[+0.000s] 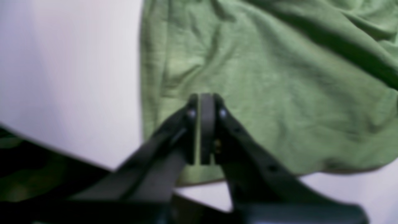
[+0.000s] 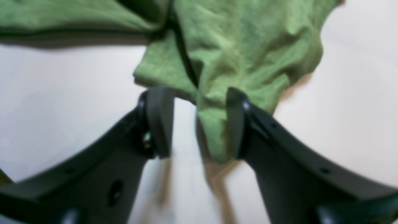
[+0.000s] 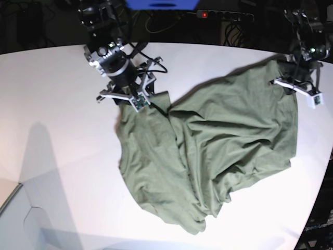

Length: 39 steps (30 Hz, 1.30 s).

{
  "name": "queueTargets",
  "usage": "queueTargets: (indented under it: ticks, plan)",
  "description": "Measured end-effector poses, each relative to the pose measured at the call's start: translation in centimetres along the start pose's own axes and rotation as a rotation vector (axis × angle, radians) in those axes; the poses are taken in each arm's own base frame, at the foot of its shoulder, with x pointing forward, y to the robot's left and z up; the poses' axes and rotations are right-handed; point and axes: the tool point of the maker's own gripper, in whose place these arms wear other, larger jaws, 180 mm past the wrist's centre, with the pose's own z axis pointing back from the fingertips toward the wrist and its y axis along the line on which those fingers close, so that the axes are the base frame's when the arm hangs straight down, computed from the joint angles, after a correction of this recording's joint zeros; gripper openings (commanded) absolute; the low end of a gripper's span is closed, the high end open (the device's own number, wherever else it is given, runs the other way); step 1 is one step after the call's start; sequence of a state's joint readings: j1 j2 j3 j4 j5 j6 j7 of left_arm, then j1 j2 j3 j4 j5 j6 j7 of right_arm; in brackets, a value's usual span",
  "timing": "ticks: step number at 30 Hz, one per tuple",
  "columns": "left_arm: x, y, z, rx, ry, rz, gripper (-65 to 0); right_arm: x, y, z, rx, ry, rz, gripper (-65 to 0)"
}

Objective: Layout the t-shirt on the table in an organized manner, then fold the t-shirt properly
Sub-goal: 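Grasp two corners of the t-shirt with both grippers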

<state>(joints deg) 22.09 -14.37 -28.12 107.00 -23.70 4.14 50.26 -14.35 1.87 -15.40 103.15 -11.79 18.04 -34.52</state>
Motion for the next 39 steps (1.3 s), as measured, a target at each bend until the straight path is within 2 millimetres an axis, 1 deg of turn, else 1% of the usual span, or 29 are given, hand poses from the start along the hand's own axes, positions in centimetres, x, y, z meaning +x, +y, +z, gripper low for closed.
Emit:
queueTargets:
  ticks: [1,2,3,5,6,9,12,13,15,17,18,25,28,30,32,35,36,37,39]
  plan:
    - [-0.1,0.5,0.1,0.015,0.003,0.000,-50.7,-0.1,0.0,0.0,-0.001,0.002,0.002,-33.1]
    - [-0.4,0.7,0.2,0.021,0.008,0.000,-44.3,-0.2,-0.2,0.0,-0.004,0.007,0.004,-32.4]
    - [-0.7,0.8,0.2,0.020,0.018,0.002,-39.4,-0.2,-0.2,0.0,-0.005,0.007,0.004,-32.3]
    - [-1.8,1.0,0.4,0.023,0.041,0.006,-31.7,-0.1,-0.1,0.0,-0.003,0.005,0.002,-32.2]
    - [-2.3,1.2,0.5,0.029,0.051,0.014,-29.4,-0.1,0.0,0.0,-0.002,0.005,0.002,-32.2]
    - [-3.4,1.4,0.6,0.041,0.075,0.035,-28.5,-0.2,0.1,0.0,0.000,0.007,0.002,-32.1]
    - [-3.6,1.3,0.6,0.038,0.072,0.041,-28.5,0.3,1.3,0.0,0.032,-0.003,0.021,-32.1]
    - [-4.0,1.4,0.7,0.041,0.082,0.040,-28.5,0.4,1.9,0.0,0.045,-0.007,0.028,-32.1]
    - [-5.3,2.0,0.5,0.056,0.119,0.042,-28.5,0.6,2.9,-0.1,0.069,-0.010,0.037,-32.1]
    - [-6.8,2.6,0.2,0.071,0.164,0.052,-28.5,0.8,3.4,-0.1,0.083,-0.014,0.039,-32.1]
    - [-7.2,2.8,0.1,0.076,0.174,0.055,-28.5,0.8,3.5,-0.1,0.086,-0.015,0.042,-32.1]
    - [-8.1,3.0,0.1,0.078,0.194,0.054,-28.5,0.8,3.6,-0.1,0.087,-0.014,0.042,-32.1]
    - [-8.0,3.0,0.1,0.077,0.193,0.054,-28.5,0.7,3.6,-0.1,0.087,-0.012,0.042,-32.1]
    - [-8.4,3.1,-0.1,0.081,0.199,0.059,-29.4,0.7,3.6,-0.1,0.087,-0.013,0.042,-32.2]
    - [-8.9,3.6,-0.5,0.096,0.210,0.062,-33.4,0.7,3.6,-0.1,0.087,-0.011,0.042,-32.2]
    - [-9.4,4.3,-1.0,0.117,0.238,0.072,-47.4,0.0,3.9,-0.5,0.097,0.005,0.039,-32.2]
    - [-9.0,4.6,-1.2,0.117,0.210,0.073,-52.4,-0.5,4.0,-0.7,0.102,0.019,0.038,-32.2]
    - [-8.7,4.7,-1.5,0.120,0.192,0.078,-56.0,-1.1,4.2,-0.8,0.106,0.036,0.039,-32.2]
    - [-8.2,4.3,-1.9,0.111,0.191,0.084,-57.6,-1.6,4.7,-1.1,0.120,0.053,0.050,-32.2]
